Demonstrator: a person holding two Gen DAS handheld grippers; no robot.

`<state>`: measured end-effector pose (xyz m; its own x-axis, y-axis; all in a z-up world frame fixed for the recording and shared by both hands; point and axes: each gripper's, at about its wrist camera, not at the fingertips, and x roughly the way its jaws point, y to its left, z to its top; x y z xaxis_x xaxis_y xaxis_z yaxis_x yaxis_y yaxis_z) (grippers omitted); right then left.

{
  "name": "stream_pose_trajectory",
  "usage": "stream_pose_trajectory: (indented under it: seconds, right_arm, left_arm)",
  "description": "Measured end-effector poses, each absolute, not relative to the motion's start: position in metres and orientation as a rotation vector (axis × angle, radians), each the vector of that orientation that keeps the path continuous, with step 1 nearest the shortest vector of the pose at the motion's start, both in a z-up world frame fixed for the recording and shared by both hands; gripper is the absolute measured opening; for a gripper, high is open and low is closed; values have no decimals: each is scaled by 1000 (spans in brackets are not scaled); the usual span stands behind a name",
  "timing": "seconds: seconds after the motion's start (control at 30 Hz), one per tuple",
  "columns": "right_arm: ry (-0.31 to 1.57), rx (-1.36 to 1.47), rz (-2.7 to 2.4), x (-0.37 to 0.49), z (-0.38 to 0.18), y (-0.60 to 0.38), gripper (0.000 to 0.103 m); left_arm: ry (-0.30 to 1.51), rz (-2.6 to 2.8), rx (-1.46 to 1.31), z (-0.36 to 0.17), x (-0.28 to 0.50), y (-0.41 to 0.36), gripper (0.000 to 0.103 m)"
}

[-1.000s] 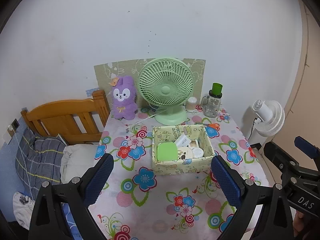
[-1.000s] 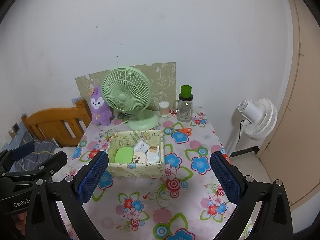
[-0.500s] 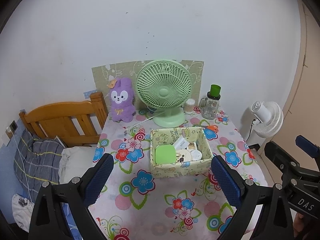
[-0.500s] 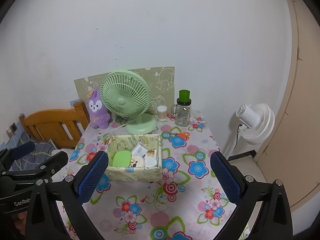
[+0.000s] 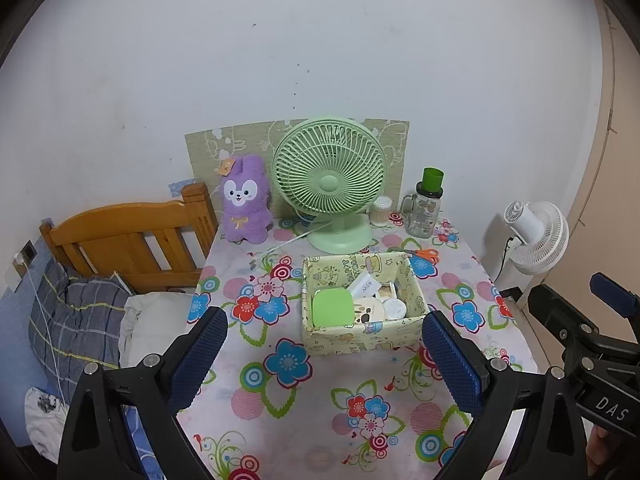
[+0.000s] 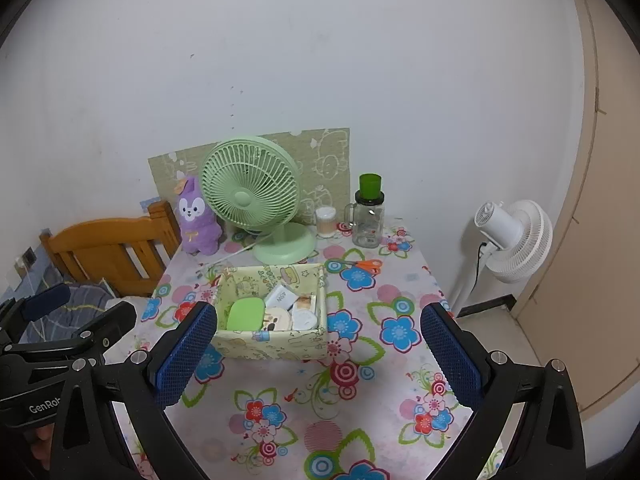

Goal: Organize rigid objects

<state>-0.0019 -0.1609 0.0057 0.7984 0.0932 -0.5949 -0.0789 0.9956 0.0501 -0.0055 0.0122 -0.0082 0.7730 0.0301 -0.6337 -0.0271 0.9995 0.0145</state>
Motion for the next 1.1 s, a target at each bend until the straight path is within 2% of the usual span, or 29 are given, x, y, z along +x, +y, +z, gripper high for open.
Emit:
stream_pose_trajectory:
  seconds: [1.1]
  right_arm:
    - [657,22,114,14,6,-167,103]
  left_arm:
    - [699,37,-2,-7,7,9,99]
